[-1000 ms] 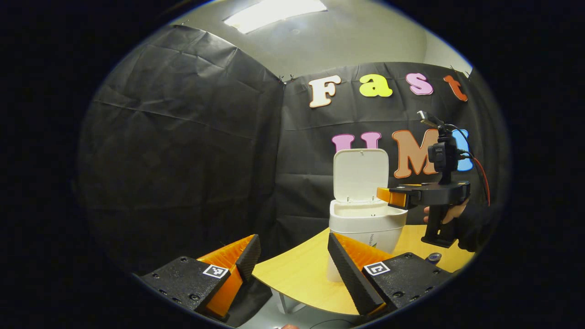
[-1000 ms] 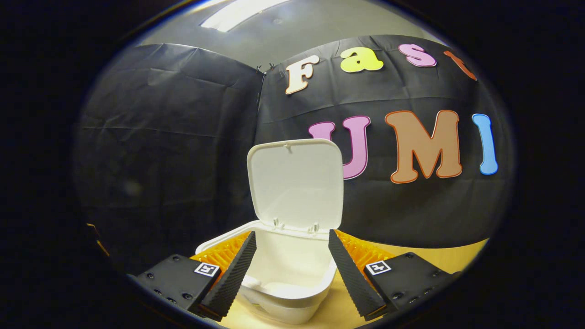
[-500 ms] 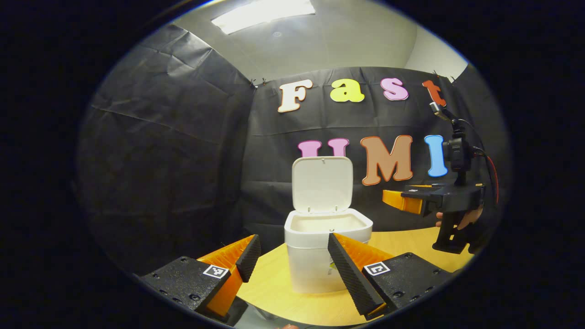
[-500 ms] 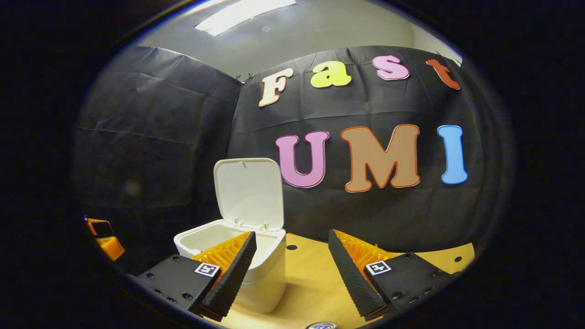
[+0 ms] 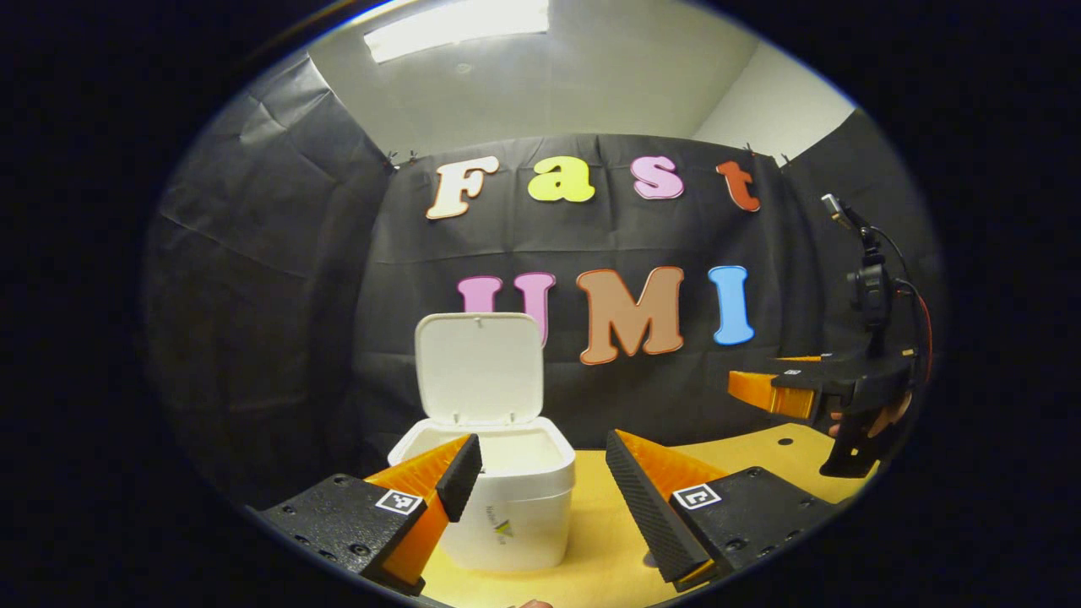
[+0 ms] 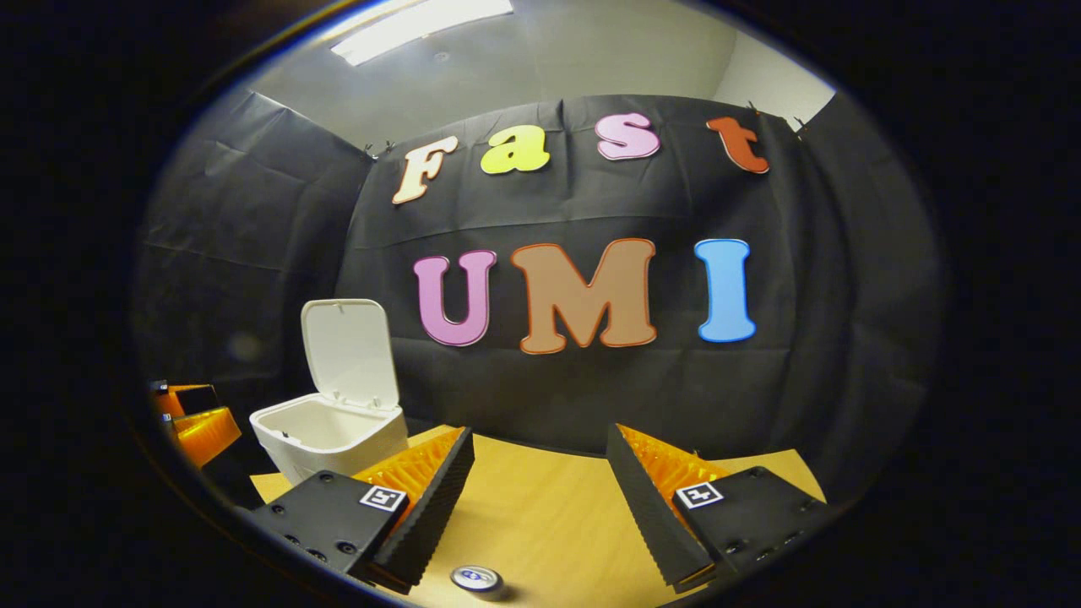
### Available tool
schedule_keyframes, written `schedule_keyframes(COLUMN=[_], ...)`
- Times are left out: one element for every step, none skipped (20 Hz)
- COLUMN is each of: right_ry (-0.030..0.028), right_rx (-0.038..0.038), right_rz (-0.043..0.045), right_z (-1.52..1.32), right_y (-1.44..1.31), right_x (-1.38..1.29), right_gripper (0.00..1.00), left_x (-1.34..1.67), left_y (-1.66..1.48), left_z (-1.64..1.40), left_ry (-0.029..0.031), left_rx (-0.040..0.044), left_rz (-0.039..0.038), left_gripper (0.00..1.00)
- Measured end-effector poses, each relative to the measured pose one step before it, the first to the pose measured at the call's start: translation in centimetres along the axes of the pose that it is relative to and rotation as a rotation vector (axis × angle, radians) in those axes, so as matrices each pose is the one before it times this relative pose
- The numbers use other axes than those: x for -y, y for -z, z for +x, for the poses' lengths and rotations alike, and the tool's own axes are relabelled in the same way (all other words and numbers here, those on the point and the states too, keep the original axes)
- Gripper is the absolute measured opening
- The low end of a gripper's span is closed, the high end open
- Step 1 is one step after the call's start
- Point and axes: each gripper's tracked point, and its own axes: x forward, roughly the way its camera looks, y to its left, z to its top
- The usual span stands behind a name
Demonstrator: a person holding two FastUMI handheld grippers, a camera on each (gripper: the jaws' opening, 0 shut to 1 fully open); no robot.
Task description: Press the lid of the desktop garbage bin to open it, pick up the crumpled paper on the desktop and throw it into the bin, then pick up the pop can on the desktop and drop it into the bin, and finally close the garbage bin lid.
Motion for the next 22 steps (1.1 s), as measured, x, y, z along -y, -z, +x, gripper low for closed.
schedule_keyframes(right_ry=[0.02726,0.02621,0.02483,0.02721,0.02806,0.02808,0.02686,0.02556,0.02531,0.0247,0.03261,0.02299,0.02348,0.02311,0.01998,0.01766,0.01639,0.01354,0.01196,0.00813,0.00898,0.00841], right_rx=[0.0004,-0.00091,-0.00504,-0.00473,-0.00633,-0.00724,-0.00866,-0.00961,-0.01169,-0.00991,-0.01722,-0.01426,-0.01437,-0.01373,-0.01359,-0.01538,-0.01397,-0.01152,-0.00928,-0.00744,-0.00666,-0.00829], right_rz=[-0.00295,0.001,0.0027,0.00462,0.00495,0.00582,0.00644,0.0058,0.00379,0.00098,-0.00294,-0.00366,-0.00302,-0.00083,0.00139,0.00118,0.00214,0.00118,-0.00131,-0.00376,-0.00314,-0.00037], right_z=[-0.705,-0.647,-0.671,-0.628,-0.643,-0.643,-0.526,-0.669,-0.56,-0.487,-0.576,-0.451,-0.468,-0.324,-0.309,-0.346,-0.313,-0.299,-0.207,-0.169,-0.194,-0.187], right_y=[0.196,0.167,0.3,0.282,0.343,0.284,0.531,0.479,0.542,0.509,0.954,0.691,0.619,0.614,0.431,0.548,0.423,0.393,0.32,0.326,0.232,0.255], right_x=[1.621,1.41,1.466,1.534,1.585,1.49,1.515,1.362,1.505,1.377,1.931,1.246,1.268,1.292,1.09,0.971,0.865,0.768,0.661,0.564,0.539,0.624], right_gripper=[0.99,0.99,1.0,0.99,0.99,1.0,0.99,0.99,0.99,1.0,1.0,1.0,1.0,1.0,0.99,1.0,1.0,0.99,0.99,0.99,0.99,0.99], left_x=[1.341,1.242,1.201,1.19,1.151,1.002,1.003,0.971,0.811,0.736,0.57,0.421,0.432,0.448,0.317,0.365,0.498,0.341,0.302,0.188,0.027,0.035], left_y=[-0.099,0.086,0.08,0.278,0.305,0.387,0.454,0.68,0.877,1.12,1.53,0.935,1.099,1.091,0.999,0.999,1.102,1.107,1.345,1.23,1.193,1.322], left_z=[0.552,0.49,0.585,0.533,0.457,0.474,0.528,0.588,0.54,0.636,0.61,0.481,0.605,0.539,0.494,0.463,0.577,0.441,0.449,0.389,0.327,0.307], left_ry=[0.02923,0.02447,0.0254,0.02529,0.02456,0.02095,0.02113,0.02108,0.01711,0.0154,0.00347,0.00264,0.00242,0.00272,0.00004,0.00446,0.00581,0.00341,0.0013,-0.00346,-0.0049,-0.01086], left_rx=[0.00269,0.00203,-0.00137,-0.00362,-0.00459,-0.00643,-0.00688,-0.01369,-0.01844,-0.02291,-0.02845,-0.01612,-0.01801,-0.01769,-0.01642,-0.01659,-0.01638,-0.01691,-0.02347,-0.02207,-0.01755,-0.02372], left_rz=[-0.00826,-0.00625,-0.00549,-0.00549,-0.00453,-0.00402,-0.00504,-0.00728,-0.01048,-0.01239,-0.0181,-0.01052,-0.00279,0.00373,0.00695,0.00691,0.00517,0.00261,-0.00035,-0.00726,-0.01057,-0.01016], left_gripper=[0.92,0.91,0.91,0.91,0.92,0.91,0.91,0.92,0.92,0.92,0.92,0.92,0.92,0.92,0.92,0.92,0.92,0.92,0.92,0.92,0.92,0.92])
